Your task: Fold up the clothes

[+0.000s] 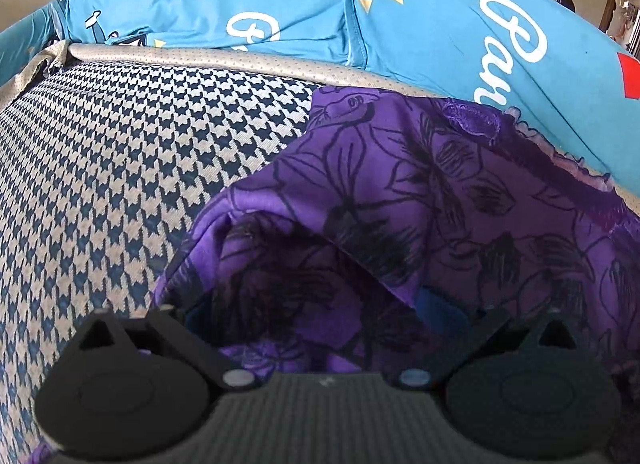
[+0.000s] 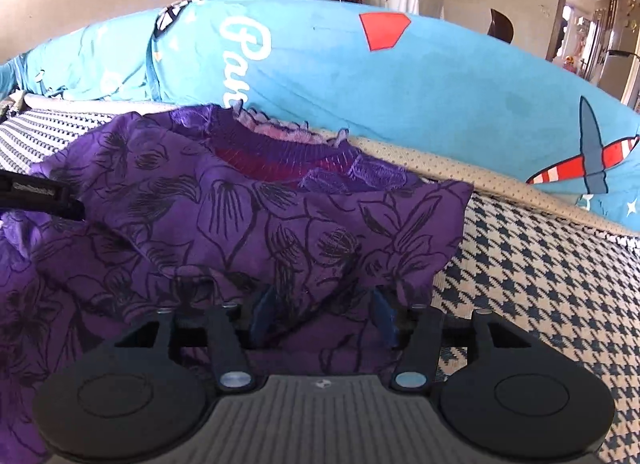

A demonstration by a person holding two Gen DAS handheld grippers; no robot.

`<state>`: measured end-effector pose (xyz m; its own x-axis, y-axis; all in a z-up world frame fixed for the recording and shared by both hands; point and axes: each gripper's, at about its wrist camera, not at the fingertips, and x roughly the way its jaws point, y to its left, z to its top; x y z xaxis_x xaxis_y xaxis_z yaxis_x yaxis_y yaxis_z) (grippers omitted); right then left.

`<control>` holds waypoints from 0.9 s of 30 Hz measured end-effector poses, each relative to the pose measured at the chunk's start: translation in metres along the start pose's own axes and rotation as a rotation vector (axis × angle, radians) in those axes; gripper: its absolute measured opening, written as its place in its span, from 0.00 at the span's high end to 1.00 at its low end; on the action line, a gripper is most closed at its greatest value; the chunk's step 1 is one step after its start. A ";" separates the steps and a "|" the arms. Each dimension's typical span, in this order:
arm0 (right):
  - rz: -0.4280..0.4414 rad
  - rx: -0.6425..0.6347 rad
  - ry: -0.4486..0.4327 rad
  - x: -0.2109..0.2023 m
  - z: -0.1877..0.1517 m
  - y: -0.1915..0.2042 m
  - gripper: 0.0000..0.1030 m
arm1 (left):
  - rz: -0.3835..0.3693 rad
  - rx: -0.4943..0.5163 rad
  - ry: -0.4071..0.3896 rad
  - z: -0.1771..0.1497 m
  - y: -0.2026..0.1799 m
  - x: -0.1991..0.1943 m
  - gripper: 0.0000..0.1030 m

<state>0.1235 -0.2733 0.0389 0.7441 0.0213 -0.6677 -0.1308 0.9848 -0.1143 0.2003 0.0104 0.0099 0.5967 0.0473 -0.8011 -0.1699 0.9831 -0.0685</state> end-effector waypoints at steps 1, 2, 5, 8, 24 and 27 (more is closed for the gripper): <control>0.011 -0.007 -0.008 -0.005 0.000 0.000 0.48 | 0.001 0.005 0.000 0.000 0.000 0.000 0.00; 0.021 -0.013 -0.016 -0.010 0.000 0.000 0.48 | 0.003 0.010 0.000 -0.001 -0.001 0.000 0.00; 0.070 -0.037 -0.026 -0.022 -0.002 0.002 0.48 | 0.011 0.017 0.004 -0.002 -0.002 0.000 0.00; 0.090 -0.081 -0.019 -0.022 -0.005 0.012 0.47 | 0.024 0.032 0.005 -0.004 -0.006 0.001 0.00; -0.083 -0.118 -0.101 -0.020 -0.001 0.029 0.75 | 0.025 0.048 0.013 -0.003 -0.007 0.002 0.00; -0.114 -0.152 -0.108 -0.035 0.001 0.028 0.75 | 0.021 0.050 0.016 -0.003 -0.006 0.002 0.00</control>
<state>0.0947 -0.2457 0.0597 0.8246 -0.0624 -0.5622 -0.1328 0.9447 -0.2997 0.2003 0.0039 0.0071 0.5808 0.0658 -0.8113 -0.1424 0.9896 -0.0217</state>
